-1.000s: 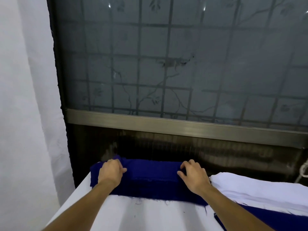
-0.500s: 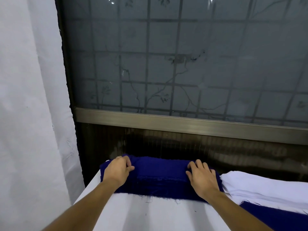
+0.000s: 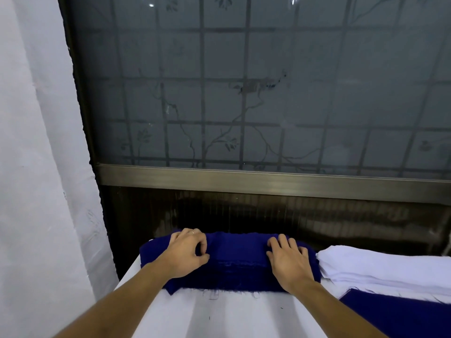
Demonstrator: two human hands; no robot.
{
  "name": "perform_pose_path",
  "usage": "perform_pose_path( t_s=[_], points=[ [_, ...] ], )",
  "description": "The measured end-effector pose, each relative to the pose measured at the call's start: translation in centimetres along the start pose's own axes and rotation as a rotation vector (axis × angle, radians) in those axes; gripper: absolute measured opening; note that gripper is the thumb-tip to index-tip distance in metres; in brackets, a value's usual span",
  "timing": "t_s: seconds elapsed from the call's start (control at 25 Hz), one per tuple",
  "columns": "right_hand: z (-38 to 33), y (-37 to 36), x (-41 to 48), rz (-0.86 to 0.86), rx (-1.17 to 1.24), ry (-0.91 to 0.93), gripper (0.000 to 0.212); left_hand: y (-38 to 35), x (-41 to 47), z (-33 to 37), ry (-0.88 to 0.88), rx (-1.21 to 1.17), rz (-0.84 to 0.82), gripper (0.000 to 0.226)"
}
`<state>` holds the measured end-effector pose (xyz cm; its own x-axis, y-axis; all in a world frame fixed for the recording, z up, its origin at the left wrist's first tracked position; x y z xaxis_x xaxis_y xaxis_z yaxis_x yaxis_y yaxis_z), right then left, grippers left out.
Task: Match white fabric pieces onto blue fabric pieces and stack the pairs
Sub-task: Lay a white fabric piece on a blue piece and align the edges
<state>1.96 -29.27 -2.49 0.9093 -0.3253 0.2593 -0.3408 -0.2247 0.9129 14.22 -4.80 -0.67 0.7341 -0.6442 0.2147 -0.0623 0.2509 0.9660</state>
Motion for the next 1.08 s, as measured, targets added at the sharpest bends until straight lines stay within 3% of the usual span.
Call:
perform_pose_path(
  t_s=[0.16,0.28,0.4,0.44,0.52,0.6,0.8,0.96,1.08],
  points=[
    [-0.3,0.3,-0.4,-0.047,-0.009,0.006,0.038,1.3,0.4,1.4,0.081,-0.129,-0.028,0.036],
    [-1.8,1.7,-1.0,-0.011,0.041,0.033,0.051,3.9,-0.1,3.3,0.035,-0.06,0.036,0.025],
    [-6.1,4.8,-2.6,0.147,0.161,0.243,0.071,5.9,-2.3,7.2,-0.126,0.016,0.075,0.019],
    [-7.8,5.4,-3.4,0.157,0.191,0.334,0.07,6.3,-3.4,8.6,-0.179,0.045,0.079,0.02],
    [-10.0,6.3,-4.9,0.15,0.223,0.448,0.046,7.4,-5.4,10.7,-0.23,0.068,0.105,0.018],
    [-9.9,7.2,-5.7,0.136,0.249,0.409,0.022,9.1,-6.9,10.9,-0.19,0.044,0.155,0.012],
    [-4.8,10.5,-9.0,0.042,0.312,0.204,0.025,12.9,-10.0,8.6,-0.027,-0.055,0.145,0.01],
    [-0.7,12.7,-12.4,-0.088,0.407,0.111,0.014,13.7,-12.5,7.9,0.033,-0.043,0.106,0.015],
    [1.8,14.2,-15.7,-0.14,0.481,0.077,0.02,12.9,-14.7,9.0,0.027,-0.076,0.037,0.013]
  ],
)
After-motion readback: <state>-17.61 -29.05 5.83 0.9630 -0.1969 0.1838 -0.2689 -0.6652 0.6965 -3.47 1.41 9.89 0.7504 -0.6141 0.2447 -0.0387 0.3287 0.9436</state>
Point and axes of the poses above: each hand's wrist, its own x-axis towards the middle knuckle, its own y-axis out of the back of the hand, z = x × y, the point moved 9 cm from there along x, towards the middle knuckle, and after that the axes turned 12 degrees about x, right-handed, at the moved point
